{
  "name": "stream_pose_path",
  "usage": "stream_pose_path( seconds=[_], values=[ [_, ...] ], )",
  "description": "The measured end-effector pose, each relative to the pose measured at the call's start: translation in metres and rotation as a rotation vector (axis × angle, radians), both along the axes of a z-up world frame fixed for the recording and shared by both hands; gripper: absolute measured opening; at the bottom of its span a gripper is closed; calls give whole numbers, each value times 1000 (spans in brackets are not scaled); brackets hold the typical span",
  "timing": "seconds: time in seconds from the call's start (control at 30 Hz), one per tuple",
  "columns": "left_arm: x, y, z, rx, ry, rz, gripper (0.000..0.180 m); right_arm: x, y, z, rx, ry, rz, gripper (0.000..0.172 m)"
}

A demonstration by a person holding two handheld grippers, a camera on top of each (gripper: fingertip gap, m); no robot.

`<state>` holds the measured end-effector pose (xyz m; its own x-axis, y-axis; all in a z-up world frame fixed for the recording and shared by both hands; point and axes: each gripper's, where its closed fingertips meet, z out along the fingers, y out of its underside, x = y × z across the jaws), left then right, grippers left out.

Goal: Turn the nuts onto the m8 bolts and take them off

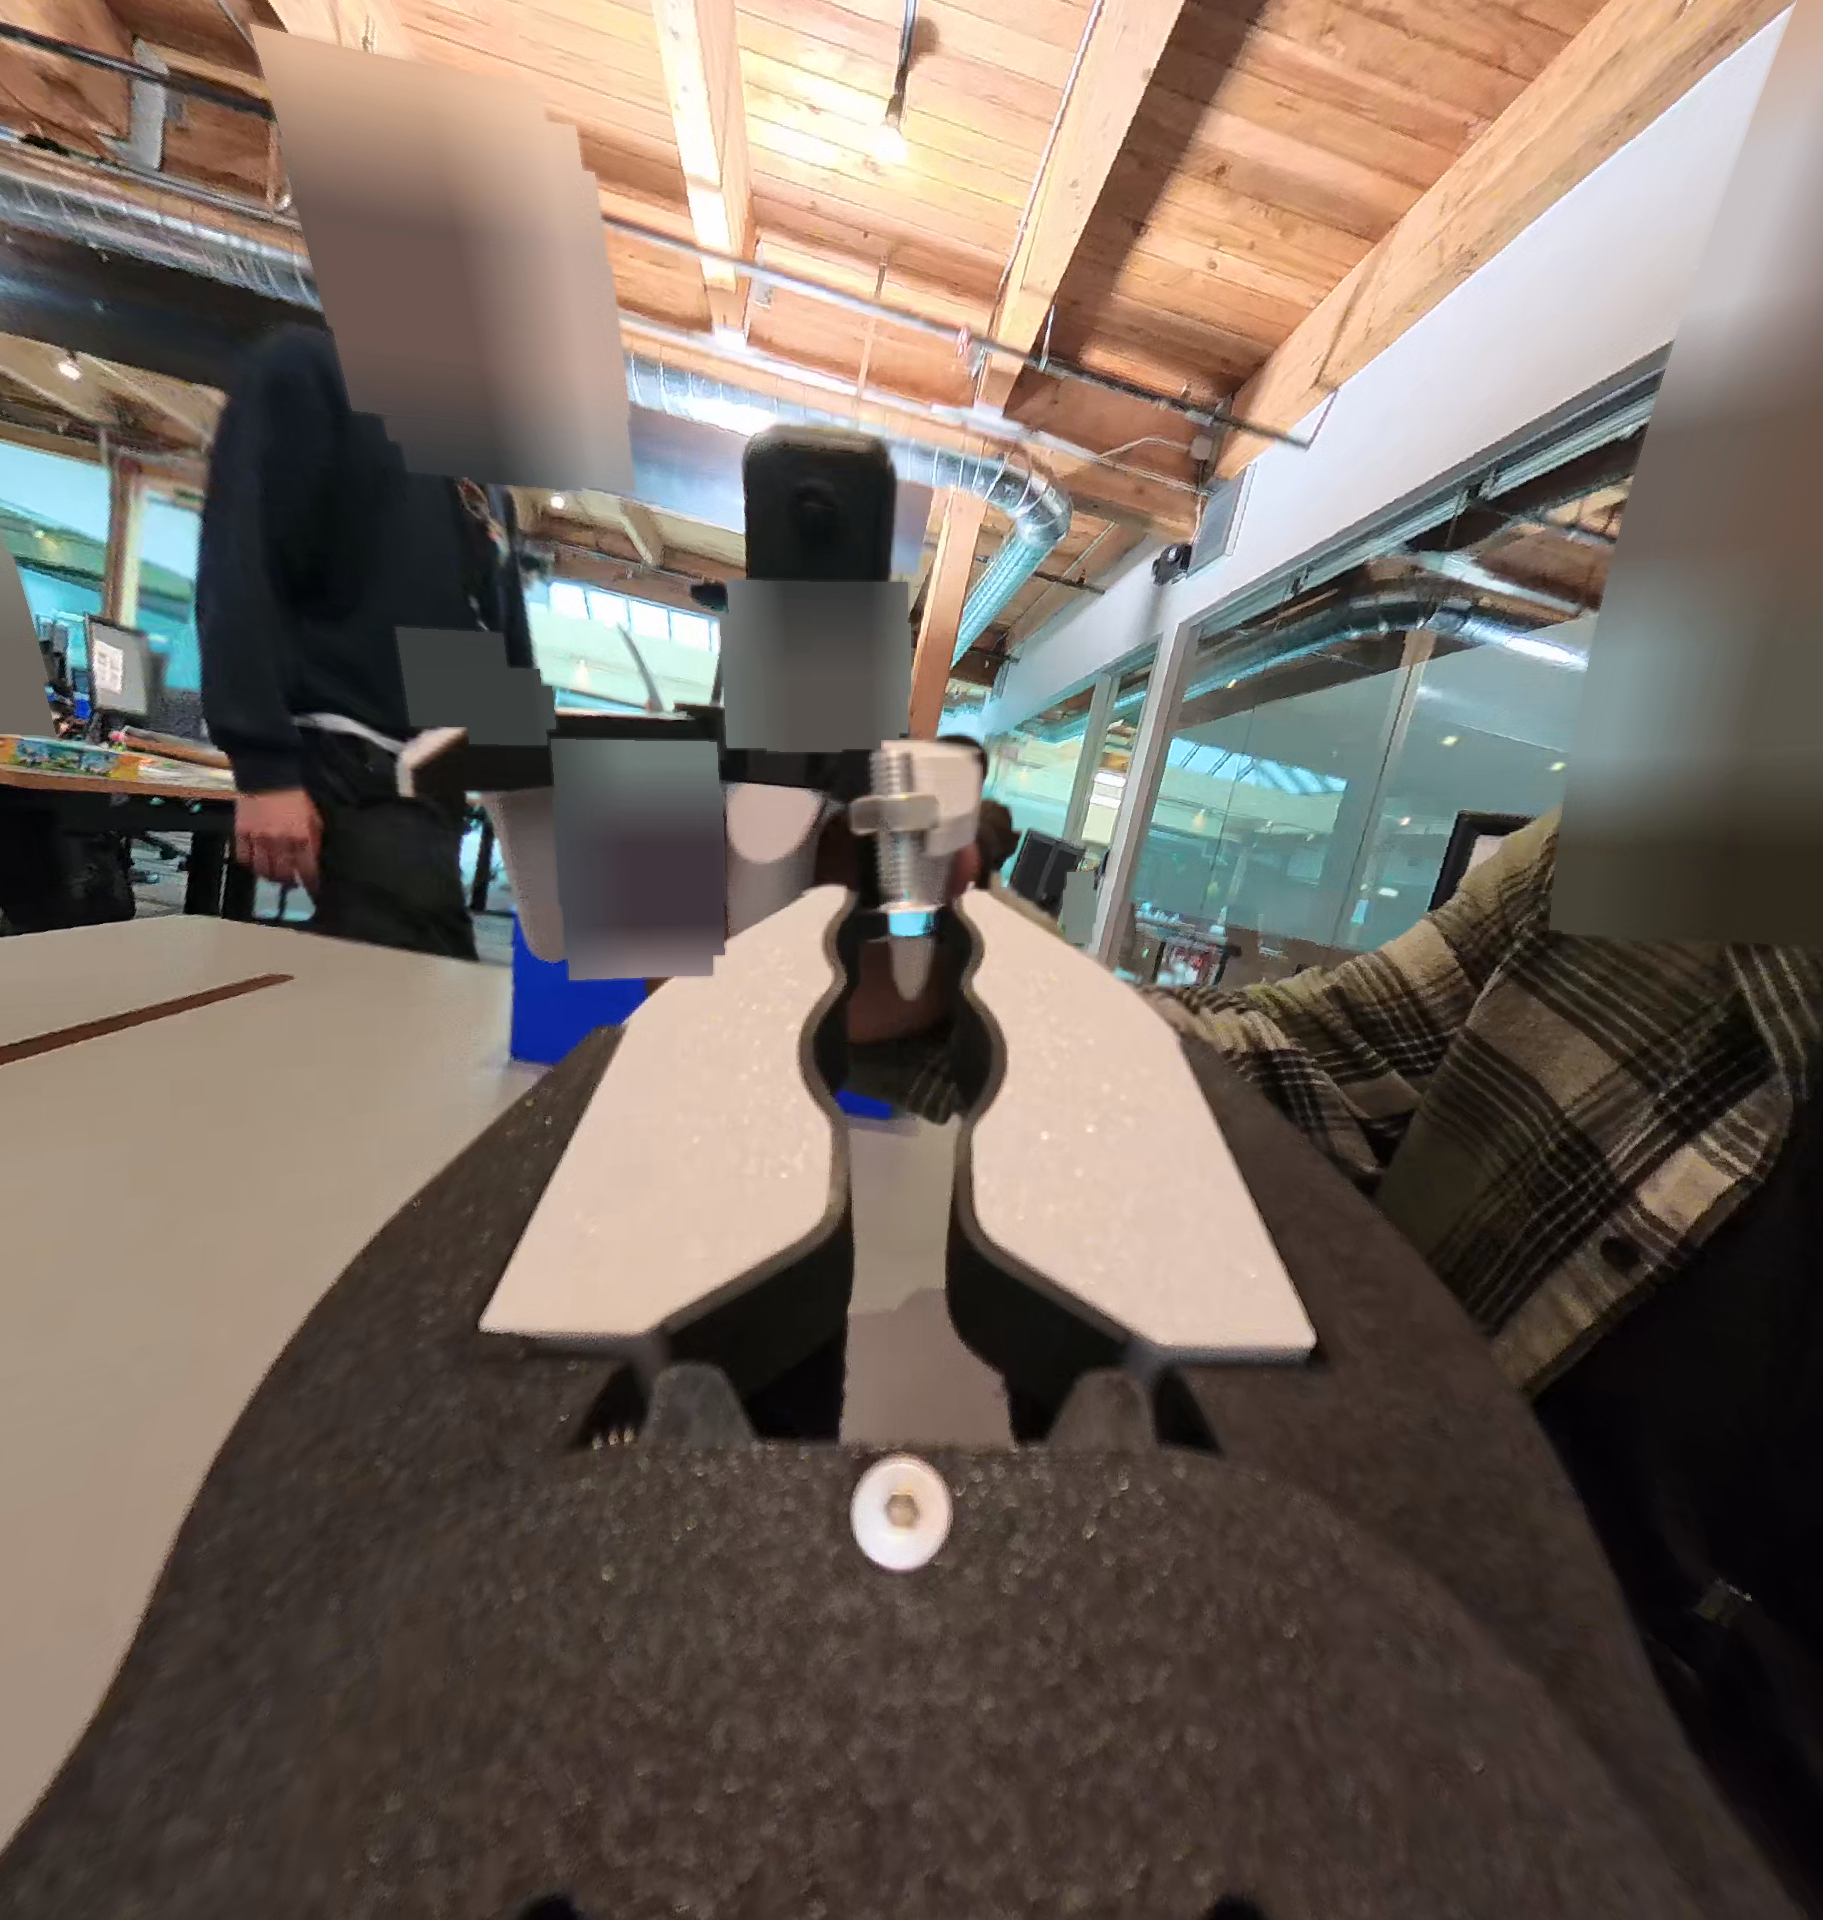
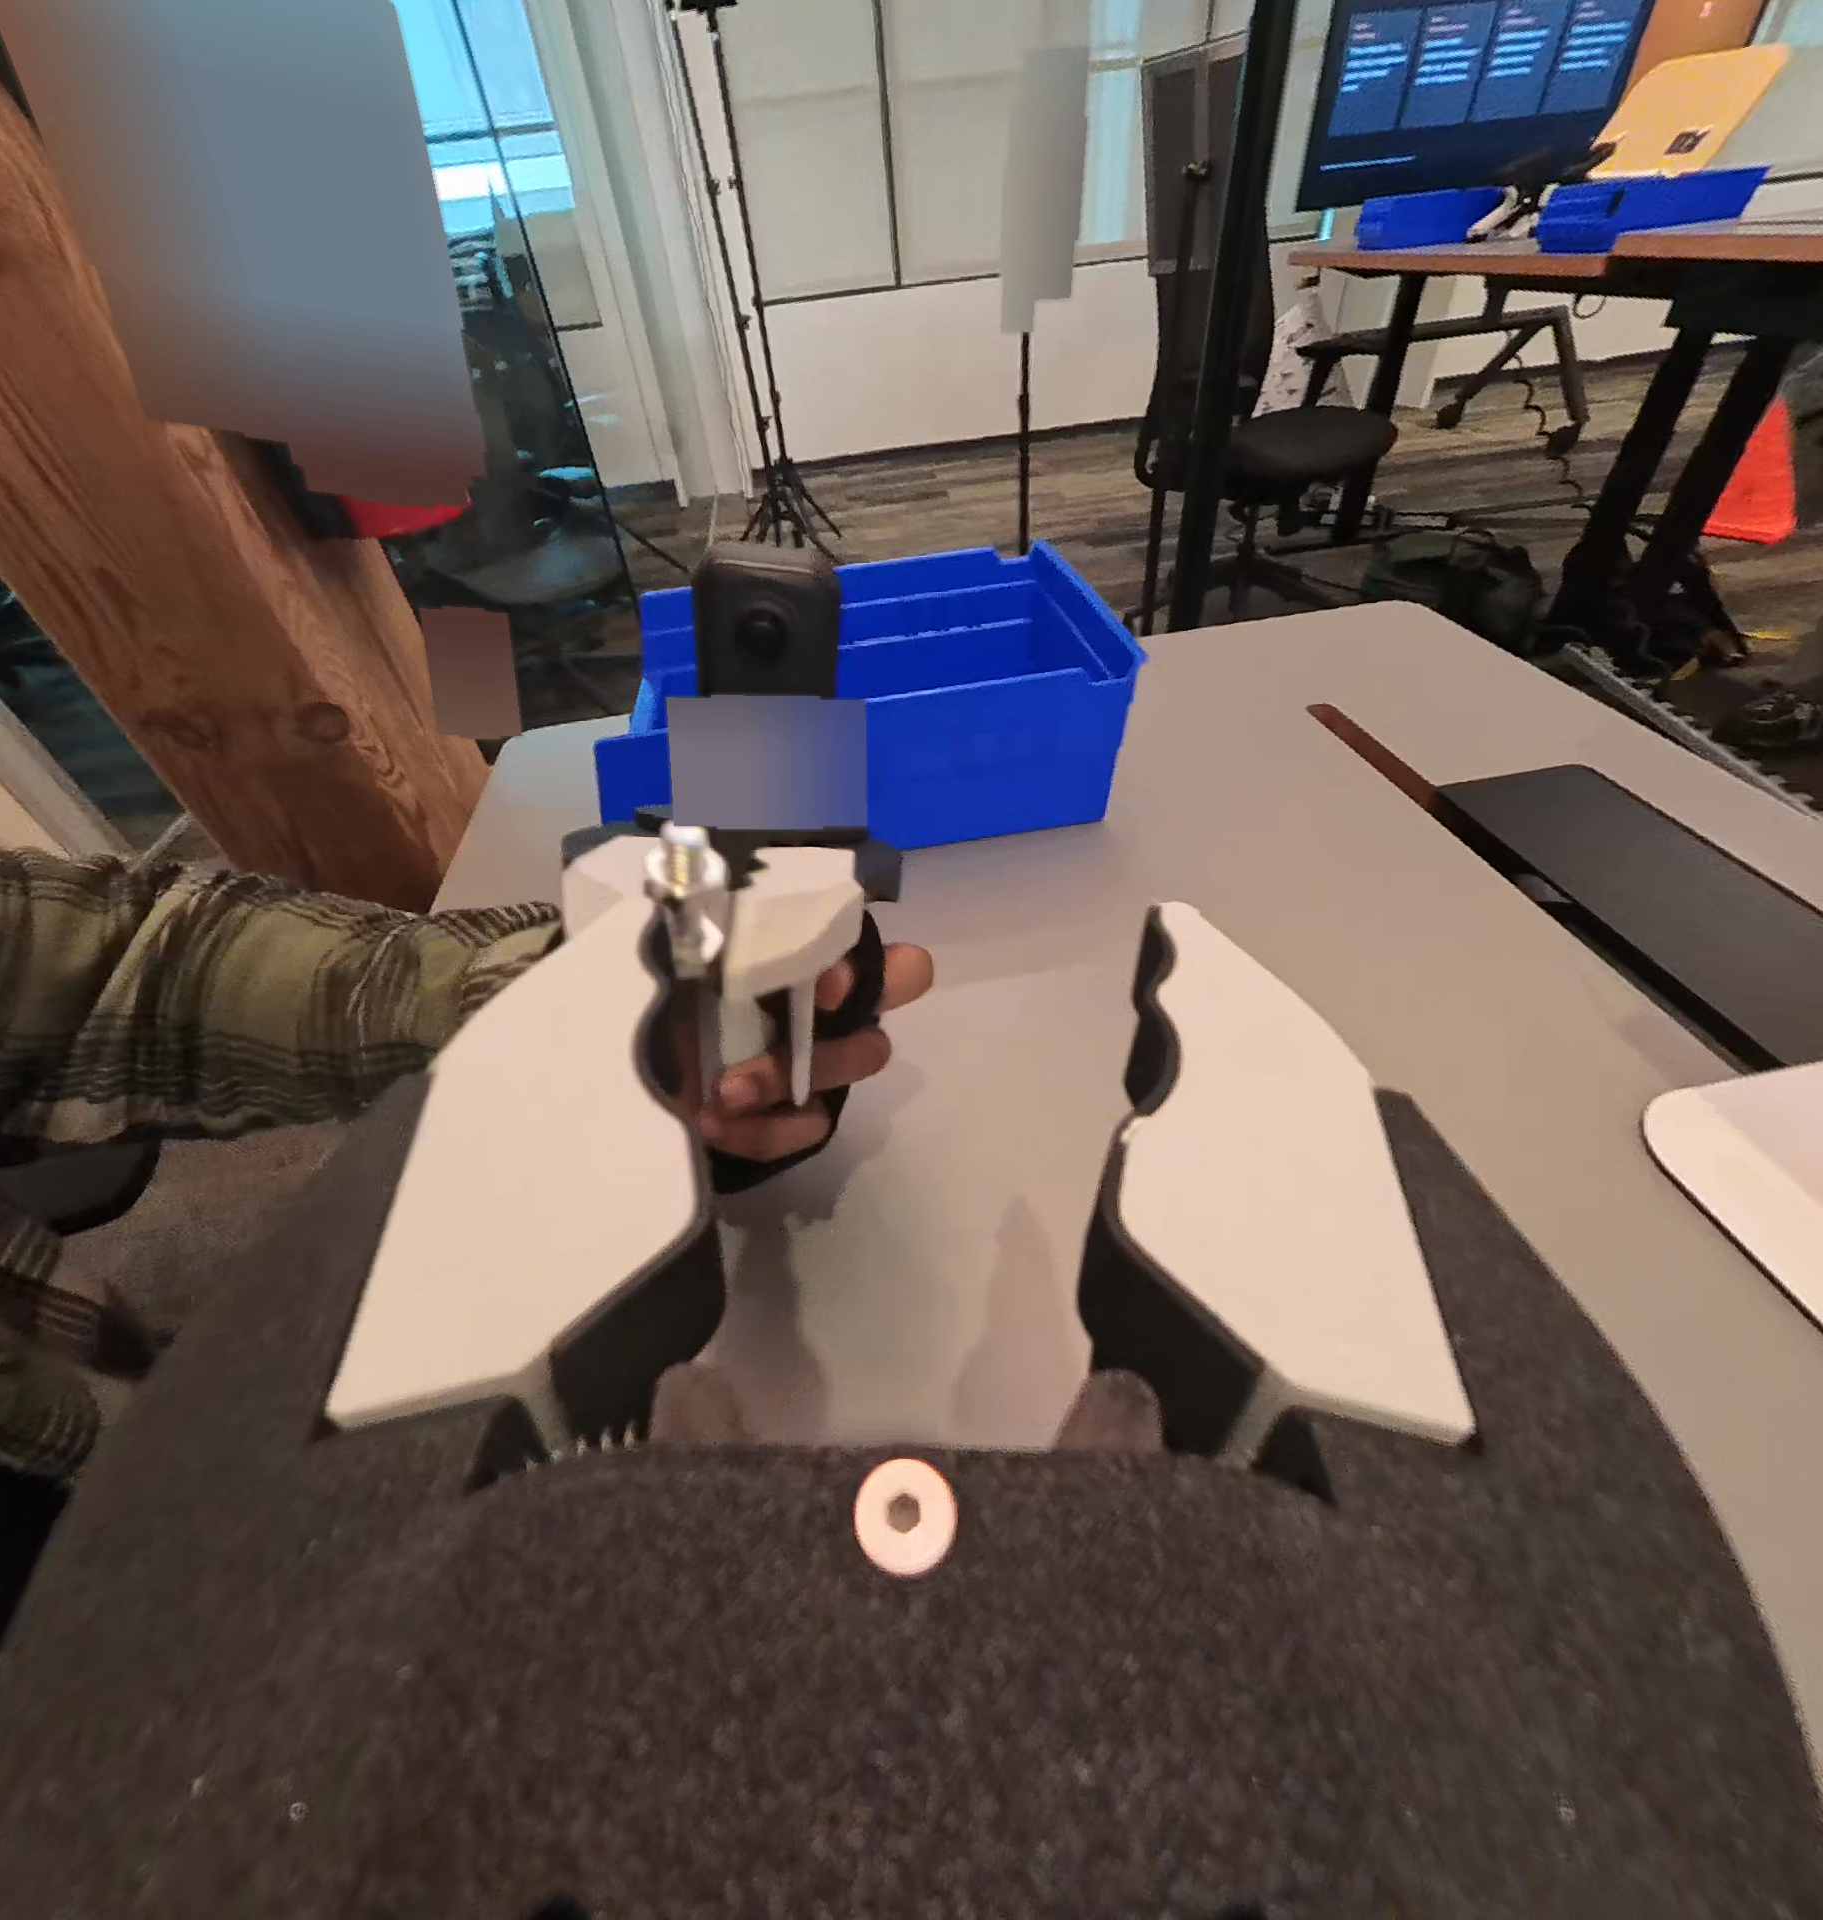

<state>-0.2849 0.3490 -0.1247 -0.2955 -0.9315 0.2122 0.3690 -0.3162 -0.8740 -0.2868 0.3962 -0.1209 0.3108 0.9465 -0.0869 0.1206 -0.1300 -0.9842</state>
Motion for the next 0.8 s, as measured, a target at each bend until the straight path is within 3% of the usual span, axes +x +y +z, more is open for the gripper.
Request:
stream_pose_path(
  seconds=[0.3,0.5,0.63,0.8],
  values=[
    [-2,-5,5,8,-27,-25,15,-12,-7,10,3,46,50,84],
    [-9,-1,9,-11,-62,-23,15,6,-4,21,-25,130,43,84],
    [-6,-5,9,-2,-61,-38,15,-15,-16,22,-32,116,115,87],
    [-7,-6,10,-1,-66,-45,15,-5,-2,16,-18,70,49,85]
  ],
)
